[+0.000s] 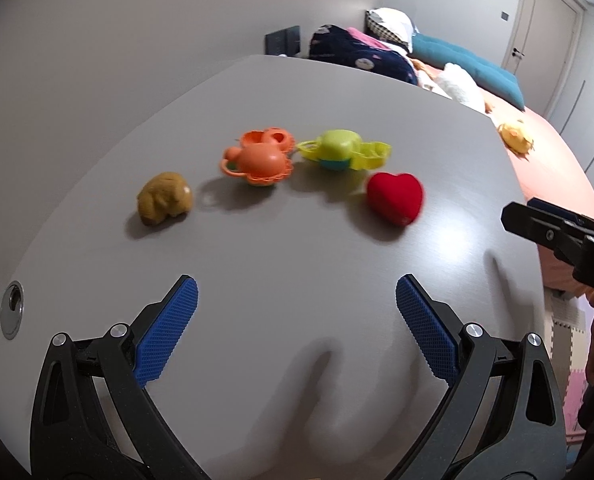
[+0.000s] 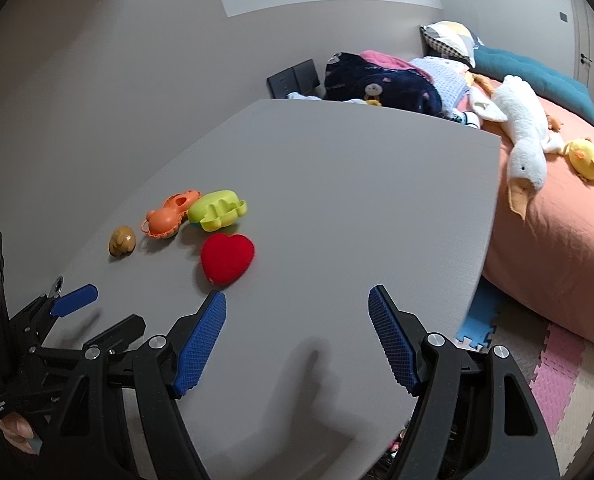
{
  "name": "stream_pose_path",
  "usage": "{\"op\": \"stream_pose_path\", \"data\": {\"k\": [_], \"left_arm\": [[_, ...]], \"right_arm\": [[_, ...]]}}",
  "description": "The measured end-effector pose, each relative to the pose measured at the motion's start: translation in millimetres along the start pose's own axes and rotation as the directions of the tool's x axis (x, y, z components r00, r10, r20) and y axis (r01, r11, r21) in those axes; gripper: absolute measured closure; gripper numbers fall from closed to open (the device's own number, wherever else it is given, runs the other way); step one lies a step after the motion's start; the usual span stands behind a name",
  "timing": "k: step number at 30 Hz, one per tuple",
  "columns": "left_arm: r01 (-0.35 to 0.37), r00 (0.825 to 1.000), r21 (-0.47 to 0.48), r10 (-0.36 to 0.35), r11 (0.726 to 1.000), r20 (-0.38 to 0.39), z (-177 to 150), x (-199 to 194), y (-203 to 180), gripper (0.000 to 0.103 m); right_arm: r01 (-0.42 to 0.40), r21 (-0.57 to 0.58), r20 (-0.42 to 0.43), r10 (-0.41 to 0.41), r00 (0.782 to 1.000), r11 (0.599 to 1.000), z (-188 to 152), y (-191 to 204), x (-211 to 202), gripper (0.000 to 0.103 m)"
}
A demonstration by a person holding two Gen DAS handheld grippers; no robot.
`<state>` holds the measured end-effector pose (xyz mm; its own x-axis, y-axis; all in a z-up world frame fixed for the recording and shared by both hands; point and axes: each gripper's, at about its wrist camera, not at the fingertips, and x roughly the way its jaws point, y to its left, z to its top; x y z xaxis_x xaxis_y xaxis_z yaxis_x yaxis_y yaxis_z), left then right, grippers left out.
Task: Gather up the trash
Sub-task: 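Grasp the brown plush with the left tool while the right tool grasps the red heart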
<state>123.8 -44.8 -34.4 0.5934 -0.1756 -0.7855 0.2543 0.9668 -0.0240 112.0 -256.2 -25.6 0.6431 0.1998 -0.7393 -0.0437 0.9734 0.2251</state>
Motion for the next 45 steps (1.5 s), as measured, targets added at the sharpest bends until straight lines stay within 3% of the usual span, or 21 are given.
{"op": "stream_pose_path", "data": {"k": [21,31,38,42,45], "left_arm": [[-0.084,0.996,-0.047,0.084,0.995,-0.005,23.9,31.2,66.5,0.008],[-0.102,0.995,-0.054,0.1,0.993,-0.027,34.0,50.9,85.6,0.022],[-0.091,0.996,-0.056,0.09,0.994,-0.025,34.6,53.3,89.2,0.039],[-0.091,0.996,-0.044,0.091,0.995,-0.007,34.0,50.9,87.1,0.056],[-0.104,0.995,-0.041,0.104,0.994,0.0,33.5,50.3,86.1,0.057]], "right_arm": [[0.005,-0.069,-0.089,-0.011,0.996,0.998,17.5,46.3,61.2,0.029],[0.034,-0.101,-0.111,-0.046,0.993,0.994,22.5,55.9,81.4,0.029],[0.052,-0.151,-0.109,-0.069,0.992,0.987,25.8,62.4,85.2,0.054],[0.047,-0.165,-0.109,-0.066,0.992,0.985,24.3,63.2,84.1,0.054],[0.043,-0.179,-0.109,-0.063,0.992,0.983,21.6,64.4,82.3,0.055]]}}
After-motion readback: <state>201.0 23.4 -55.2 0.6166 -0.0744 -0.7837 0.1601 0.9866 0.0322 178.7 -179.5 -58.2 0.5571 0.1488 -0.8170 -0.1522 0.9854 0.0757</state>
